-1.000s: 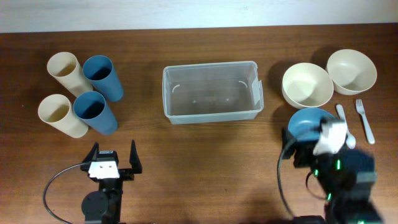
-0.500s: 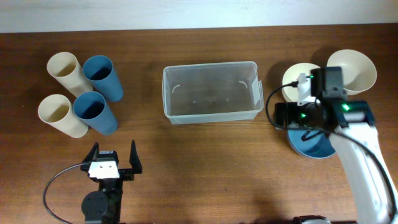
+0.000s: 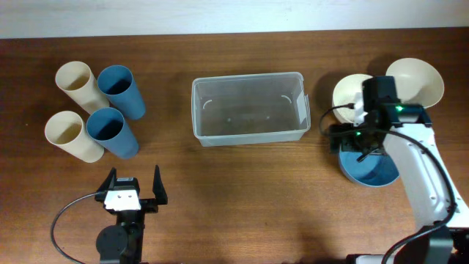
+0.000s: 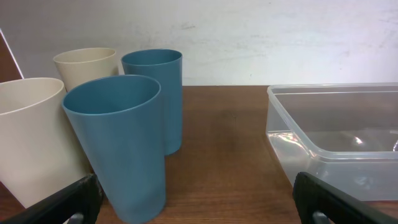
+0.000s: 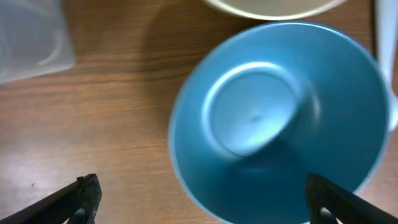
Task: Pack container
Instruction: 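Move the right gripper over the blue bowl and lower to its rim, then grasp the blue bowl rim with the right gripper and tilt it up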
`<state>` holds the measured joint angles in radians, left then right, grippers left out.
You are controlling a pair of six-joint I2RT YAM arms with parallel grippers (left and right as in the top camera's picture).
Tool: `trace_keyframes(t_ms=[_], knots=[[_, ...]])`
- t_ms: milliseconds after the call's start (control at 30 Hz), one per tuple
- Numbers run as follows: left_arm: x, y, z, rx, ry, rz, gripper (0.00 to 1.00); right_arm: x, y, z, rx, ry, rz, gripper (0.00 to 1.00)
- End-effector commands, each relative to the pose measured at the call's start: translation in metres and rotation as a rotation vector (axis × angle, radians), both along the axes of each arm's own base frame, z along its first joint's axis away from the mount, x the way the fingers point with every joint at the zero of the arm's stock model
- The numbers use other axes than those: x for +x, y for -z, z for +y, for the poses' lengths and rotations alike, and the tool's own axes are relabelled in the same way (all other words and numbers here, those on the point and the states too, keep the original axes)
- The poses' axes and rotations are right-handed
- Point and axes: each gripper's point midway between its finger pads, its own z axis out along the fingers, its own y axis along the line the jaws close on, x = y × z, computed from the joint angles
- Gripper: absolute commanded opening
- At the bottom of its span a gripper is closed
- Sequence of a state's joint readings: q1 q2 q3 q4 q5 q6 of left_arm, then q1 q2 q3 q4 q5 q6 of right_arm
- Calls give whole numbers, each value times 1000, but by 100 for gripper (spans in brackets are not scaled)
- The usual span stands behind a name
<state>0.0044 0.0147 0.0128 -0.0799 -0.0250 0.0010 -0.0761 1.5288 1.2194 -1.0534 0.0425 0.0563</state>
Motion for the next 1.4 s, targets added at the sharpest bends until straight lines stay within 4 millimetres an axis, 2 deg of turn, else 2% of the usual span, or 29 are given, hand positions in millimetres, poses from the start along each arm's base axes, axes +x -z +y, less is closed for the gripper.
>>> trace_keyframes(t_ms=[0,267,400,467,533,600,833,933,1233,1367], knots=[[0,0,-1,14,7,-2,100,0,1,-14,-8,69,1,99],[0,0,-1,14,7,-2,99,5,25,-3,65,64,3,99],[0,0,-1,14,8,-2,100,7,30,-2,78,62,14,99],[0,0,-1,14,8,-2,99,9,32,6,120,53,11,99],[0,0,-1,14,8,-2,99,19,29,16,182,36,-31,99],[0,0,-1,14,8,-2,99,20,30,17,190,35,-30,99],[0,0,-1,14,8,-2,100,7,69,17,194,46,55,99],[0,0,-1,14,8,-2,100,6,78,12,163,54,79,99],[0,0,-1,14,8,-2,100,15,69,10,156,57,53,99],[0,0,-1,14,8,-2,100,18,51,10,162,57,62,99]])
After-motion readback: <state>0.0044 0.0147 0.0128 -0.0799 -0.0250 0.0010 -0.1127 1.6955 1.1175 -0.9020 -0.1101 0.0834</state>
